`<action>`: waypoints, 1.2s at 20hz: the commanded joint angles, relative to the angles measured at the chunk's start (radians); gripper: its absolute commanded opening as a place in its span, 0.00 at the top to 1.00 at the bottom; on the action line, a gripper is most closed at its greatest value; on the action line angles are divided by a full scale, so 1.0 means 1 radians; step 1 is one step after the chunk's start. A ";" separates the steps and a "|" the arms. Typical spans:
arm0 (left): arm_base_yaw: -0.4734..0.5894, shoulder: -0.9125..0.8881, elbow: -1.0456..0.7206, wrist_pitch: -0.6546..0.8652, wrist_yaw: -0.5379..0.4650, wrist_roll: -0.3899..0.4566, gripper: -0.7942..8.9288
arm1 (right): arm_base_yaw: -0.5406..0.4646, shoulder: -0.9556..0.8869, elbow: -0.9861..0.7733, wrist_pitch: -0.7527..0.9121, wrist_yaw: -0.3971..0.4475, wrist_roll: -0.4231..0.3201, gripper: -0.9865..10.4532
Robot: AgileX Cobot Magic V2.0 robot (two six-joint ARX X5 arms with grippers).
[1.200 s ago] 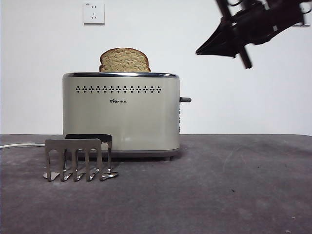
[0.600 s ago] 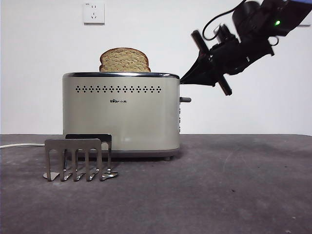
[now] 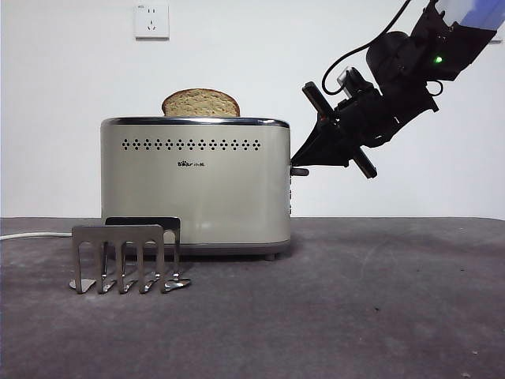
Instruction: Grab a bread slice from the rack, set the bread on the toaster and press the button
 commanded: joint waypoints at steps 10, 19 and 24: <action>-0.002 -0.002 -0.005 0.001 0.002 -0.013 0.62 | 0.002 0.080 -0.007 -0.074 0.063 -0.090 0.92; -0.002 -0.002 -0.005 -0.006 0.002 -0.013 0.62 | 0.002 0.086 -0.007 -0.087 0.063 -0.097 0.92; -0.002 -0.002 -0.005 -0.010 0.001 -0.013 0.62 | 0.002 0.086 -0.007 -0.096 0.063 -0.106 0.92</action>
